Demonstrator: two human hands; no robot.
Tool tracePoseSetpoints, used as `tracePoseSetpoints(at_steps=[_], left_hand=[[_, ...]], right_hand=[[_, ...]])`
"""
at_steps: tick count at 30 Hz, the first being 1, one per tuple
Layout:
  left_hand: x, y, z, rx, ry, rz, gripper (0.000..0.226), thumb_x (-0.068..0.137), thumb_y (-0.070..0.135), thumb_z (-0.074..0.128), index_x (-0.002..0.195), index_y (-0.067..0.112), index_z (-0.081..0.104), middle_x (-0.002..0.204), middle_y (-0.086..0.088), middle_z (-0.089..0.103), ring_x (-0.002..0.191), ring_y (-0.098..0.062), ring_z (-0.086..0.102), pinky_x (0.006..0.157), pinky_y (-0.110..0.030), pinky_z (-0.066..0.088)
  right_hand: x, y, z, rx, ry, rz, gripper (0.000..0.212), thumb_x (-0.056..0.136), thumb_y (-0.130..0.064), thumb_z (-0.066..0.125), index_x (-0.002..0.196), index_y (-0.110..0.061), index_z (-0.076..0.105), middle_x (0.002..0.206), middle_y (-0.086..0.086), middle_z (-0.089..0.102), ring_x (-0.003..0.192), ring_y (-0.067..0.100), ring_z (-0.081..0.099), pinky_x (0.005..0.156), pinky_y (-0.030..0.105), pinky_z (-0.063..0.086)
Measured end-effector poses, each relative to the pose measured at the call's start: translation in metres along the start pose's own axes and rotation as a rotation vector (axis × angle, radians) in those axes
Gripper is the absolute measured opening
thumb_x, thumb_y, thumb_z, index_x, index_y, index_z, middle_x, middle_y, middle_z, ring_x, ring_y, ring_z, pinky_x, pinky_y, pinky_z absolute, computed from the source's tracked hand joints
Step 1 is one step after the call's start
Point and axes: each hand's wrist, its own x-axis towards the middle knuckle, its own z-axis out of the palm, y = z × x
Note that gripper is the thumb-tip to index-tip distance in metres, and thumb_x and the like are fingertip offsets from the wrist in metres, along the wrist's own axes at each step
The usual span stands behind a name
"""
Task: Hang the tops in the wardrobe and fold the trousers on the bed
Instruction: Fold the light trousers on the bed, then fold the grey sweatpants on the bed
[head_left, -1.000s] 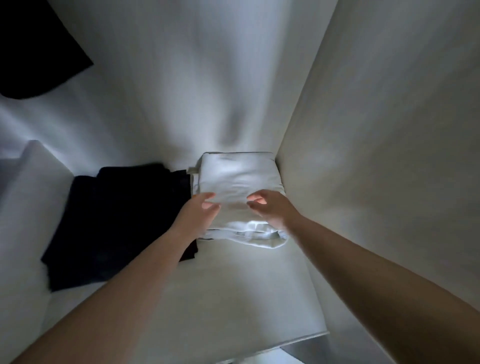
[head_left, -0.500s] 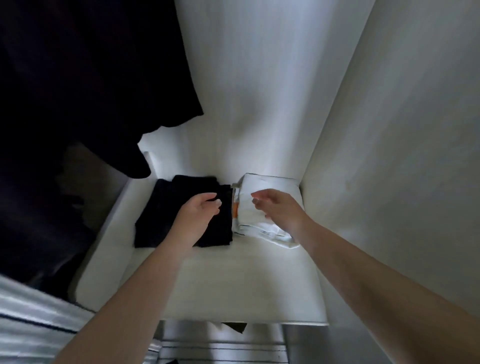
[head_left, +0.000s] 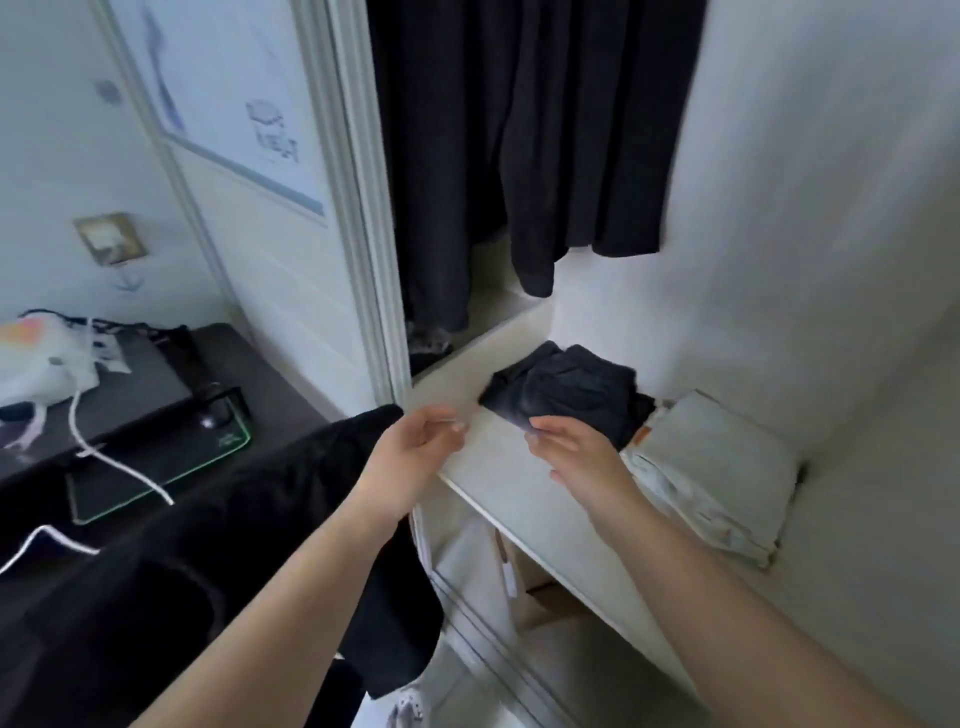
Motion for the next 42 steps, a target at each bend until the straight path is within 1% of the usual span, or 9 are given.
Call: tracePoseSetpoints(at_steps=[4,6,11,21,27,32,36,39,42], left_hand=[[-0.075,-0.009,-0.061,-0.019,0.253,-0.030,0.013,0.092,0.024,0.061,0.103,0.029,0.065,0.098,0.005,0.073,0.095,-0.007,0.067,0.088,-0.025,0.049],[-0.113,-0.014,-0.092,-0.007,0.368,-0.052,0.013,0.092,0.026,0.061,0.103,0.032,0.064,0.097,0.007,0.074,0.096,-0.006,0.067,0.093,-0.030,0.049],[-0.211,-0.030,-0.155,-0.042,0.621,-0.097,0.014,0.092,0.029,0.061,0.104,0.033,0.064,0.097,0.010,0.073,0.098,-0.005,0.066,0.092,-0.032,0.051],[-0.468,-0.083,-0.241,-0.126,1.084,-0.185,0.016,0.087,0.033,0.067,0.102,0.030,0.065,0.096,0.006,0.074,0.094,-0.009,0.068,0.088,-0.030,0.049],[-0.647,-0.118,-0.260,-0.188,1.268,-0.260,0.017,0.092,0.026,0.062,0.108,0.023,0.064,0.101,0.003,0.072,0.093,-0.010,0.067,0.088,-0.029,0.049],[-0.768,-0.154,-0.270,-0.219,1.418,-0.348,0.014,0.092,0.027,0.062,0.105,0.024,0.065,0.095,0.002,0.073,0.088,-0.012,0.067,0.076,-0.028,0.050],[-0.818,-0.178,-0.280,-0.278,1.464,-0.383,0.015,0.094,0.026,0.059,0.107,0.022,0.064,0.101,0.000,0.072,0.096,-0.015,0.067,0.090,-0.033,0.049],[-0.841,-0.194,-0.293,-0.317,1.515,-0.399,0.011,0.094,0.025,0.058,0.104,0.025,0.063,0.102,0.001,0.071,0.097,-0.016,0.066,0.083,-0.027,0.049],[-0.853,-0.211,-0.316,-0.363,1.555,-0.410,0.009,0.094,0.025,0.058,0.100,0.026,0.064,0.101,0.002,0.072,0.096,-0.017,0.066,0.081,-0.026,0.049]], right_hand=[[-0.037,-0.014,0.050,-0.011,-0.193,-0.083,0.016,0.091,-0.020,0.061,0.101,-0.032,0.062,0.104,-0.016,0.064,0.096,-0.007,0.058,0.080,0.017,0.046],[-0.056,-0.023,0.082,-0.032,-0.298,-0.121,0.017,0.090,-0.022,0.063,0.104,-0.032,0.064,0.106,-0.014,0.066,0.098,-0.006,0.060,0.085,0.017,0.046],[-0.112,-0.040,0.167,-0.087,-0.550,-0.193,0.018,0.088,-0.025,0.064,0.102,-0.037,0.065,0.109,-0.011,0.068,0.105,0.001,0.060,0.097,0.027,0.047],[-0.307,-0.023,0.336,-0.180,-1.008,-0.310,0.016,0.091,-0.023,0.061,0.101,-0.036,0.062,0.105,-0.007,0.066,0.096,0.001,0.060,0.090,0.024,0.047],[-0.460,0.017,0.412,-0.199,-1.225,-0.310,0.013,0.090,-0.018,0.063,0.093,-0.030,0.063,0.086,-0.008,0.060,0.083,0.005,0.056,0.076,0.018,0.043],[-0.568,0.046,0.458,-0.281,-1.424,-0.284,0.011,0.091,-0.022,0.063,0.098,-0.030,0.064,0.092,-0.010,0.061,0.096,0.006,0.058,0.086,0.025,0.044],[-0.612,0.061,0.488,-0.318,-1.489,-0.279,0.013,0.091,-0.017,0.062,0.096,-0.030,0.063,0.103,-0.005,0.064,0.101,0.006,0.058,0.082,0.020,0.045],[-0.634,0.068,0.517,-0.366,-1.534,-0.272,0.013,0.092,-0.018,0.061,0.099,-0.029,0.062,0.104,-0.005,0.063,0.101,0.005,0.057,0.077,0.017,0.045],[-0.643,0.074,0.553,-0.403,-1.574,-0.275,0.012,0.092,-0.020,0.062,0.099,-0.030,0.062,0.105,-0.004,0.063,0.100,0.005,0.058,0.082,0.020,0.046]])
